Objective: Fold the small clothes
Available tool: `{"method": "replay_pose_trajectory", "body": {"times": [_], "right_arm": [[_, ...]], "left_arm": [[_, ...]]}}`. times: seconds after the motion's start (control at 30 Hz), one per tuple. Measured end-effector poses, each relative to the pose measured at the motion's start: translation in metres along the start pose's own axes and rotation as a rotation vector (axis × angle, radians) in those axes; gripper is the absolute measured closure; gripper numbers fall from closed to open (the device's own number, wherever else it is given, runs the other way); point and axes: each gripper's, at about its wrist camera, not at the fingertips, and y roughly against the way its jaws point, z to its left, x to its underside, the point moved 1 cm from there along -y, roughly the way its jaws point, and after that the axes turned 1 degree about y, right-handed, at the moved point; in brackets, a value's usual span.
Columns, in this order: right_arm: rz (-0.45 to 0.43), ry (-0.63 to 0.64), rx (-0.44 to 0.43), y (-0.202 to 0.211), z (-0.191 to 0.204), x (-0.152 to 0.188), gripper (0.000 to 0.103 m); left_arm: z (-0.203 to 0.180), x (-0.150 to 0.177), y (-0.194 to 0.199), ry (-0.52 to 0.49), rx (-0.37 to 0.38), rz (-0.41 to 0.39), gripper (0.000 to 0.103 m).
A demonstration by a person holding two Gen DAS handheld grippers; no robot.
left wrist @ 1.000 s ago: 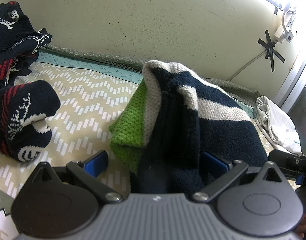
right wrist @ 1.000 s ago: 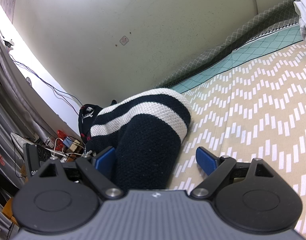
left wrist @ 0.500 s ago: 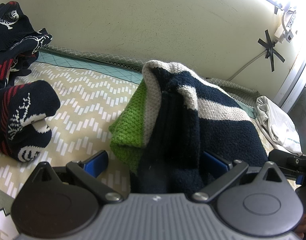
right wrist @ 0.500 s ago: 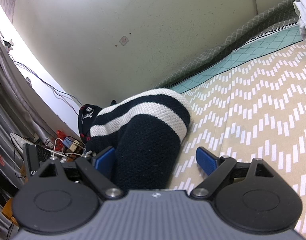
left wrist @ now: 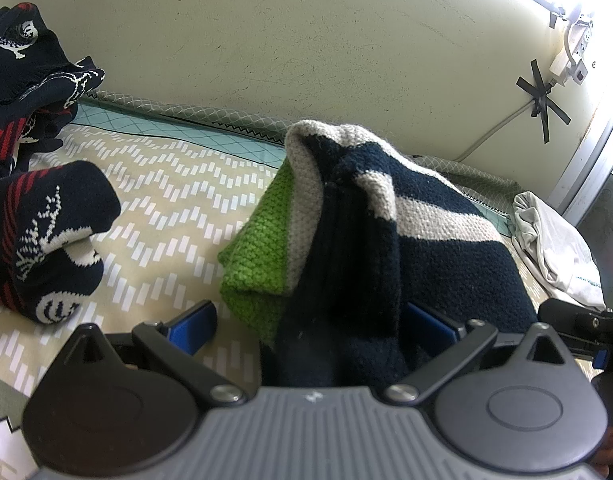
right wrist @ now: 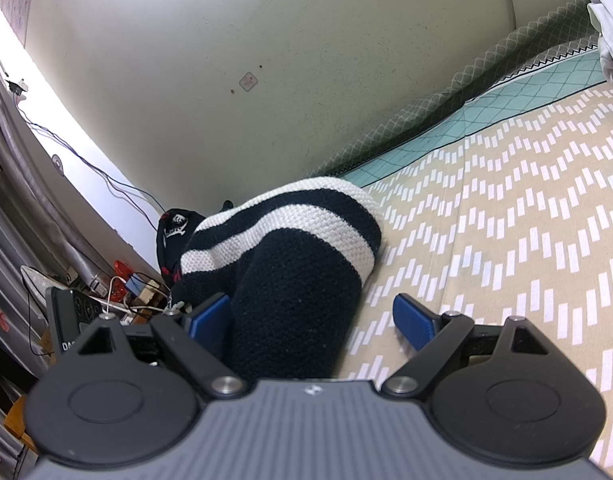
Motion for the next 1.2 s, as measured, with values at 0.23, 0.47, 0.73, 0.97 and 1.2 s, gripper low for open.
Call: {"method": "replay_pose_trajectory", "body": {"times": [0.23,0.47,0.73,0.97,1.2], "right_arm": [[0.000,0.001,0.000,0.000,0.000,0.000,0.021],[-0.001,0.001,-0.001,0.000,0.000,0.000,0.021],[-0.001,0.002,0.000,0.000,0.000,0.000,0.020],[0.011,0.022,0.017,-0.004,0.000,-0.002,0.016],[0.087,0.091,0.026,-0.029,0.013,-0.004,0.013]], "left_arm": [[0.000,0.000,0.000,0.000,0.000,0.000,0.000],[0.000,0.000,0.000,0.000,0.000,0.000,0.000],[0.006,-0.001,0.003,0.036,0.030,-0.002,0.000],[0.031,-0.007,0.021,0.157,0.075,-0.103,0.000],[0.014,-0.004,0.001,0.046,0.005,-0.001,0.000]]}}
